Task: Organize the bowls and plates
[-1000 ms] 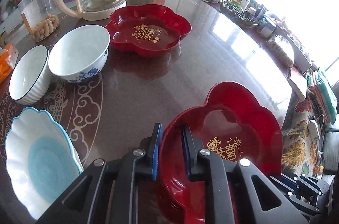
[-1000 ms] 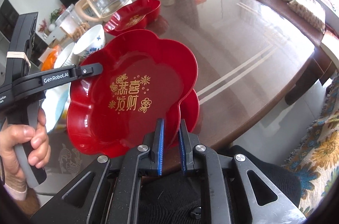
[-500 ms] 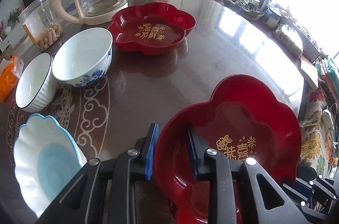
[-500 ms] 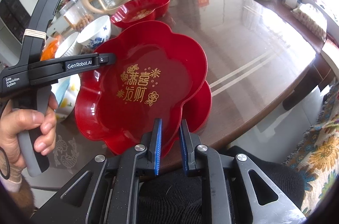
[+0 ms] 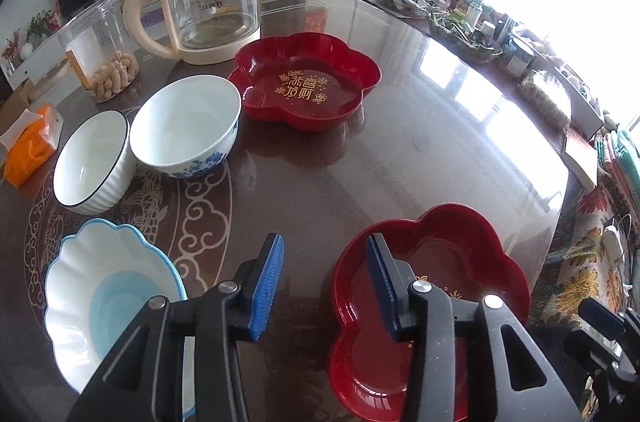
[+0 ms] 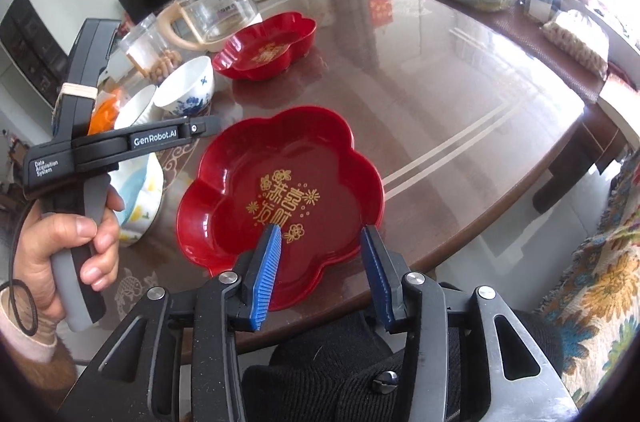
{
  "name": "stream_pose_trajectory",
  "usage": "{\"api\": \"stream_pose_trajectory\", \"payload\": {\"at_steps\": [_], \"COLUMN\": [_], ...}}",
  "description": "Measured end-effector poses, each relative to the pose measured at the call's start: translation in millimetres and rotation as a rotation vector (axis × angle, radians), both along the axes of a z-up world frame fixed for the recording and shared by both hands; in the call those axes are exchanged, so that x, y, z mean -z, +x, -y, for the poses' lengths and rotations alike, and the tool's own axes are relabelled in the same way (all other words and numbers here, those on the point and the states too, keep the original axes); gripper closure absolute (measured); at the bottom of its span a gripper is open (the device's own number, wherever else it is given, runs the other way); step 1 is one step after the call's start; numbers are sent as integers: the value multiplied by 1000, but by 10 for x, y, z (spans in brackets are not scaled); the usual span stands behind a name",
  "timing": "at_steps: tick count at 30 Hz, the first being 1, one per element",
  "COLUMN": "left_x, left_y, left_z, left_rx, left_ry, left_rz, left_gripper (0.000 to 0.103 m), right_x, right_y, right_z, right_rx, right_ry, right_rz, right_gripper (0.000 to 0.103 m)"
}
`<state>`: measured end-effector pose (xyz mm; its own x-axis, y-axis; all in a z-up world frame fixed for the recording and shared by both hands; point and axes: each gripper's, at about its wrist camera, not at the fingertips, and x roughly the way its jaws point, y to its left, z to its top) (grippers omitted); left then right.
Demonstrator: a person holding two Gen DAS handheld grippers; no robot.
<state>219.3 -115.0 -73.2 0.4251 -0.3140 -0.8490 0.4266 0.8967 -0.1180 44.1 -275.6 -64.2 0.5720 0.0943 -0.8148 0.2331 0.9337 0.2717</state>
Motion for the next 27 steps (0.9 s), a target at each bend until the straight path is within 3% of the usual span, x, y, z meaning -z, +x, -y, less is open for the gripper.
{"api": "stream_pose_trajectory", "payload": {"at_steps": [1, 3, 6, 9, 14, 19, 27], "left_x": [-74, -233, -435, -455, -369, -403, -537], "left_y": [-52, -218, -552, -908, -1328, -1523, -1649], "left_z": [-26, -84, -180, -250, -330, -462, -597], "left_rx": [-3, -16, -32, -43, -65, -93, -147], "left_ry": [-11, -42, -113, -152, -154, -173, -222], "left_rz": [16, 65, 145, 185, 203, 222, 301], "left_gripper": [49, 30, 14, 11, 11, 11, 11], "right_x": [-99, -304, -556, -640, -523, -410, -454], "right_y": [-18, -67, -170, -294, -488, -679, -793], "right_z": [31, 71, 45, -49, -175, -395, -480], "right_rx": [17, 49, 87, 112, 164, 182, 188], "right_ry": [-14, -61, -140, -164, -132, -227, -260], "right_rz": [33, 102, 211, 289, 331, 360, 429], "right_gripper": [52, 45, 33, 29, 29, 28, 27]}}
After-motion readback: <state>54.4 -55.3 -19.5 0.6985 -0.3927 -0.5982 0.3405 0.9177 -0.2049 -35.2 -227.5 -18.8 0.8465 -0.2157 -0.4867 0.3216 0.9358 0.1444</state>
